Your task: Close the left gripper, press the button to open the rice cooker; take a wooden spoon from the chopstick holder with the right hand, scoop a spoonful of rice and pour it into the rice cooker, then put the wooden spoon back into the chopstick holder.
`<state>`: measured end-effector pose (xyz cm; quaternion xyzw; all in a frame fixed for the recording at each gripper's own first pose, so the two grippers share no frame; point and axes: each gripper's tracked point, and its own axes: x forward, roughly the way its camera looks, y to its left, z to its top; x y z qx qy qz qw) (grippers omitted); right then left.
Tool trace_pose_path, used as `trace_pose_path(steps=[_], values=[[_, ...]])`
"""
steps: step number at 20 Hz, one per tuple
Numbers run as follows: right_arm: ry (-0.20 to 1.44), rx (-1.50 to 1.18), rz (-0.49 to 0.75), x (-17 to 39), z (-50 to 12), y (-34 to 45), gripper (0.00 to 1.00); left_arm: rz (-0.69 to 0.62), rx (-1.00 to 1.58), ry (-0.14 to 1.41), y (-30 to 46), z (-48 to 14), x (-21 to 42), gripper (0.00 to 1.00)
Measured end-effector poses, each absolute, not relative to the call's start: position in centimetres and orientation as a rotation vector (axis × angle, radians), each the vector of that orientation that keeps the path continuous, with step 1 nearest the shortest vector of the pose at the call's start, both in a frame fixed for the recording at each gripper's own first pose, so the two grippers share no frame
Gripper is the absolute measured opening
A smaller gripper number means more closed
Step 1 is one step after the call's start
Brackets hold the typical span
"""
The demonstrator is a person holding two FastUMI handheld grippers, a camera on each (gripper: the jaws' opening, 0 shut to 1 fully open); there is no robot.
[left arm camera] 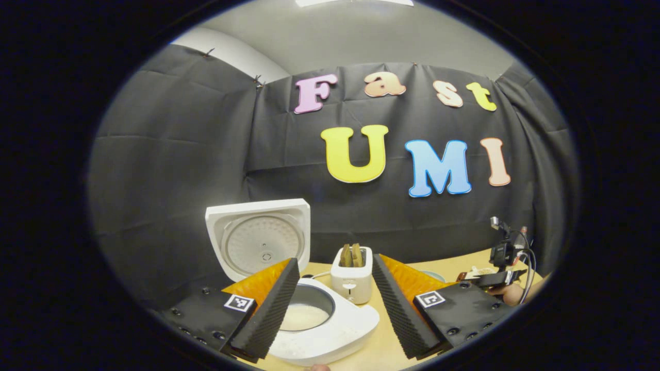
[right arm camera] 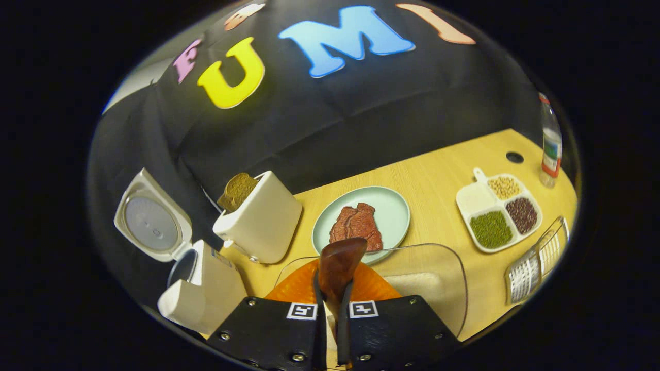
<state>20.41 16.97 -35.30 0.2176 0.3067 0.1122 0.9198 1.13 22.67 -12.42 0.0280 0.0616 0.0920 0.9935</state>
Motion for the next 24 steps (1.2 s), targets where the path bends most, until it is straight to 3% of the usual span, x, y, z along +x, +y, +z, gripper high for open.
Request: trace_pose_path(steps=[7, 14, 24], values=[[0.578, 0.853, 0.182, 21.3, -32.6, 14.0, 0.08, 0.178, 0.076, 0.119, 22.1, -11.7, 0.3, 1.0], [0.441, 1.133, 0.218, 20.4, -24.6, 11.0, 0.08, 0.155, 0.055, 0.121, 20.4, -11.9, 0.1, 0.99], [0.375, 1.105, 0.361, 17.7, -16.6, 15.3, 0.08, 0.128, 0.088, 0.114, 18.8, -12.4, -0.7, 1.0]])
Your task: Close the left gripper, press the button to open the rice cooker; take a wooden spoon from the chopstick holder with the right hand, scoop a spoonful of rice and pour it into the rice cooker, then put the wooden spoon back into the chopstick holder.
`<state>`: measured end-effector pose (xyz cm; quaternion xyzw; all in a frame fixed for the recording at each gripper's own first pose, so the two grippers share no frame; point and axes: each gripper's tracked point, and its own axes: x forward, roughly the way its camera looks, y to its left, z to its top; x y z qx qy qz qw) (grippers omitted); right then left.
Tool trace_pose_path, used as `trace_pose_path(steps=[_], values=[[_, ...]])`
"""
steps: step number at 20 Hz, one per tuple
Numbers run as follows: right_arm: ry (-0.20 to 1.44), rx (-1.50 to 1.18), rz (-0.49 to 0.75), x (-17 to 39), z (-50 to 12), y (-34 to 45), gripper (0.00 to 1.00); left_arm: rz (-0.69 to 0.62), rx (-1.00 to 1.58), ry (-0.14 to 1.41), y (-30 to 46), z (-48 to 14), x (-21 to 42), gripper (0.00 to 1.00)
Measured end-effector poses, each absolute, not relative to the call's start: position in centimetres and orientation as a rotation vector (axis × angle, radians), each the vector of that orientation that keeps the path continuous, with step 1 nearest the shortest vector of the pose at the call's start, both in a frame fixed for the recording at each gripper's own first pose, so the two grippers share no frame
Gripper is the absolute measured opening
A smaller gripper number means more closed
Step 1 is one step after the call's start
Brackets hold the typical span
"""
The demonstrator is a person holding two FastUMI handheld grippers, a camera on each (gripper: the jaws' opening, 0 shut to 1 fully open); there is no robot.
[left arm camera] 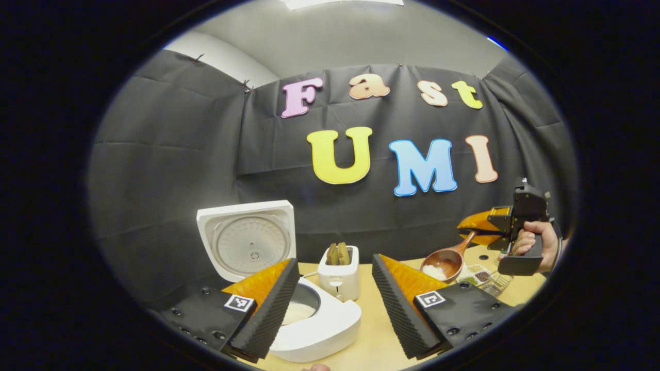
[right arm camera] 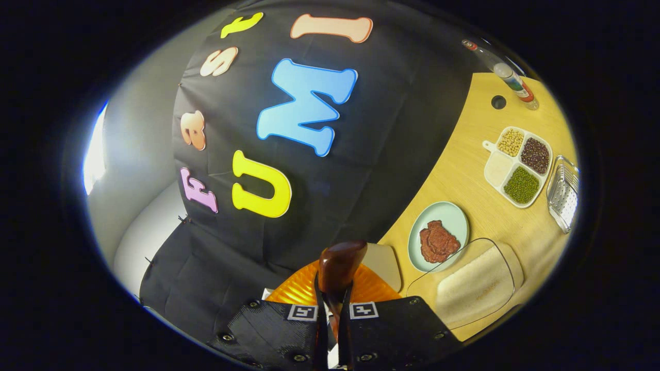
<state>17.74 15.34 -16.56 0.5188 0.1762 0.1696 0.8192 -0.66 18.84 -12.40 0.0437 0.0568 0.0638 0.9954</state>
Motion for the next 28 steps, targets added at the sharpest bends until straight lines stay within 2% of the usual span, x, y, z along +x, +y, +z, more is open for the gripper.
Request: trace_pose_path(steps=[13, 17, 19, 24, 28], values=[[0.445, 1.097, 0.517, 17.8, -14.1, 26.2, 0.08, 0.232, -0.002, 0.13, 24.5, -14.0, -3.3, 1.0], [0.462, 1.075, 0.582, 18.9, -13.9, 31.1, 0.08, 0.267, -0.019, 0.151, 25.8, -14.6, -4.0, 0.93], [0.467, 1.078, 0.604, 19.5, -13.8, 33.2, 0.08, 0.276, -0.026, 0.145, 26.4, -14.5, -4.3, 0.99], [0.489, 1.033, 0.652, 20.7, -13.9, 38.4, 0.08, 0.289, -0.011, 0.127, 27.9, -13.9, -5.3, 0.97], [0.452, 0.868, 0.679, 21.6, -13.9, 42.3, 0.08, 0.303, -0.031, 0.124, 29.0, -14.0, -6.5, 0.99]])
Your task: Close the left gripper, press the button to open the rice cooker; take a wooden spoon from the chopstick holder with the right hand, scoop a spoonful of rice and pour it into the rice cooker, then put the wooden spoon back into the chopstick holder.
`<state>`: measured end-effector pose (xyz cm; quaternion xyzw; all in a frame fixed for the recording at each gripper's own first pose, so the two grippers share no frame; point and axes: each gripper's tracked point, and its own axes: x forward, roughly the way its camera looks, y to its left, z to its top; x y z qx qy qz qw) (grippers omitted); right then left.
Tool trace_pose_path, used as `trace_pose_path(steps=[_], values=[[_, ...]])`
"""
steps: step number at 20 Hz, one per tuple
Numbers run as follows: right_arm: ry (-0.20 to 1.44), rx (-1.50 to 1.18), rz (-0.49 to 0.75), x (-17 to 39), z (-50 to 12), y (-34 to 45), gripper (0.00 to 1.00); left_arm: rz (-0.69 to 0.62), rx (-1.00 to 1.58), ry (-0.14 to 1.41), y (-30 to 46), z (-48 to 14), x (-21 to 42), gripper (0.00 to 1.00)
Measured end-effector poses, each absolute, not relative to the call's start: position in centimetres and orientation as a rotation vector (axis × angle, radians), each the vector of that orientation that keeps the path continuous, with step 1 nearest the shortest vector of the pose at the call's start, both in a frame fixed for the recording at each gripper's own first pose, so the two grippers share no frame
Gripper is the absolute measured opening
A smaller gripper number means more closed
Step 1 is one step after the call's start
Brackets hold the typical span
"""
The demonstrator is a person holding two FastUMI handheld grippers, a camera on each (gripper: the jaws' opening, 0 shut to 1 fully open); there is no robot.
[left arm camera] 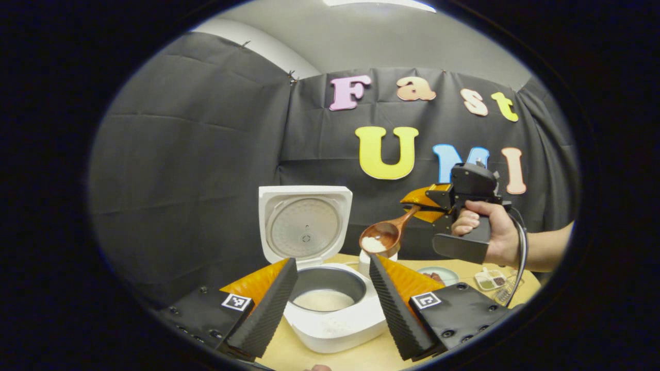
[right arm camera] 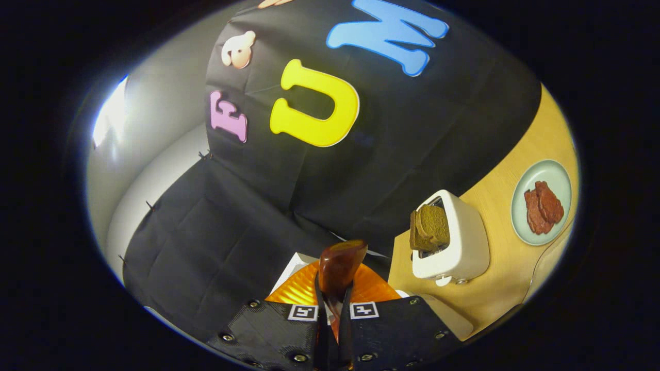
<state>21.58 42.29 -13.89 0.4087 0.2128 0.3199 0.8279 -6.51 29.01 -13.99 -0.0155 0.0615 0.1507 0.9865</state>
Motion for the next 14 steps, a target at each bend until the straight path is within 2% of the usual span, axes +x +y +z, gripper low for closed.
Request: trace_pose_path(steps=[3, 8, 14], values=[[0.448, 0.744, 0.711, 21.6, -14.7, 45.4, 0.08, 0.295, -0.023, 0.123, 29.4, -14.2, -6.7, 0.95], [0.432, 0.514, 0.766, 20.6, -16.5, 50.0, 0.08, 0.324, 0.016, 0.123, 30.6, -14.3, -8.1, 0.97], [0.304, 0.084, 0.828, 19.0, -17.6, 55.0, 0.08, 0.361, -0.004, 0.144, 30.9, -16.1, -9.6, 0.96]])
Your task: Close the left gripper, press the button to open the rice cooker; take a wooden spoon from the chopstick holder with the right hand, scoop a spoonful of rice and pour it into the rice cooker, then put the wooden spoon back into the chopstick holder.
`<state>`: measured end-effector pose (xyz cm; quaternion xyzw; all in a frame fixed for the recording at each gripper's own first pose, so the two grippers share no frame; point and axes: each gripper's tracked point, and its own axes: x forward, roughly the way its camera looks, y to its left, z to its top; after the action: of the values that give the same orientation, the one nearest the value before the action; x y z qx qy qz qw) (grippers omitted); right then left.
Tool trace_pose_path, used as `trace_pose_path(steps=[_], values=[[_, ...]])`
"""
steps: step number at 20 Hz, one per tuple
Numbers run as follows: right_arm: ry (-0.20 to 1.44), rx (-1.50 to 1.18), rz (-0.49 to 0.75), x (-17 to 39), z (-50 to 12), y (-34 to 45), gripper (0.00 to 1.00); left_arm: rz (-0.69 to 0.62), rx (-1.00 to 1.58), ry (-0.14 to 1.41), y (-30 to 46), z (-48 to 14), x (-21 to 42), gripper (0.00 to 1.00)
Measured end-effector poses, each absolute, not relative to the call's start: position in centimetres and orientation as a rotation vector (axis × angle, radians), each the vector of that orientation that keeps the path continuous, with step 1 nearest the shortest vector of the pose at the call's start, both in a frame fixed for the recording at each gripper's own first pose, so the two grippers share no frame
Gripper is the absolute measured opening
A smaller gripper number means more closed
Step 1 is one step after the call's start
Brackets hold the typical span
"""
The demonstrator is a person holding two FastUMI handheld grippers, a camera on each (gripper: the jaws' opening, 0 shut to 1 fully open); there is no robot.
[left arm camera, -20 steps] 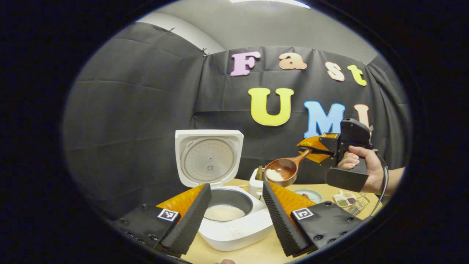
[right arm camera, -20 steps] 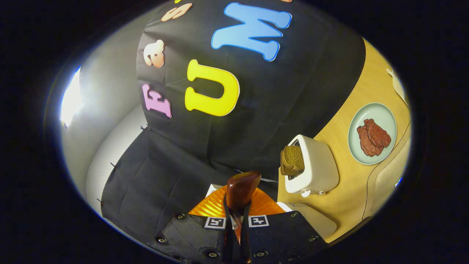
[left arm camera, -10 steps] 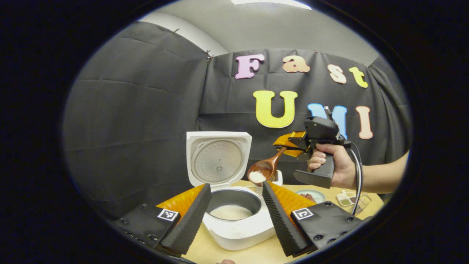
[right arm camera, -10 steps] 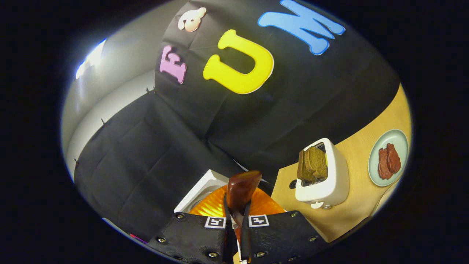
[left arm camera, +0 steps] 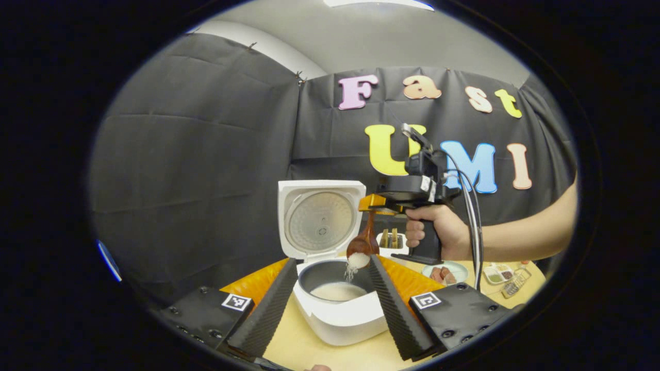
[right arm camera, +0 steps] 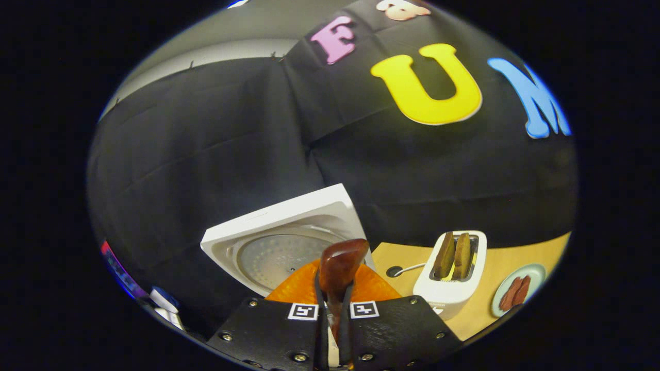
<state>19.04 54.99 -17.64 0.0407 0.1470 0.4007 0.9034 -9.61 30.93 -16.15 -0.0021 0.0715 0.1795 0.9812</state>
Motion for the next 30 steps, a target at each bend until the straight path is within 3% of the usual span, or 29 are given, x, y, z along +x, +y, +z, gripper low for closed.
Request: trace_pose_path(steps=[5, 11, 23, 30], values=[[0.072, -0.247, 0.94, 15.4, -14.5, 57.0, 0.08, 0.388, -0.002, 0.154, 31.0, -16.7, -10.6, 0.97], [-0.012, -0.32, 1.0, 13.6, -13.1, 58.3, 0.08, 0.407, 0.003, 0.161, 31.2, -16.6, -11.1, 0.97], [0.358, 0.447, 0.772, 19.5, -11.5, 49.8, 0.08, 0.349, -0.039, 0.172, 29.9, -16.7, -10.7, 0.97], [0.397, 0.675, 0.668, 20.8, -11.0, 40.5, 0.08, 0.271, -0.051, 0.172, 27.8, -16.5, -8.6, 0.99]])
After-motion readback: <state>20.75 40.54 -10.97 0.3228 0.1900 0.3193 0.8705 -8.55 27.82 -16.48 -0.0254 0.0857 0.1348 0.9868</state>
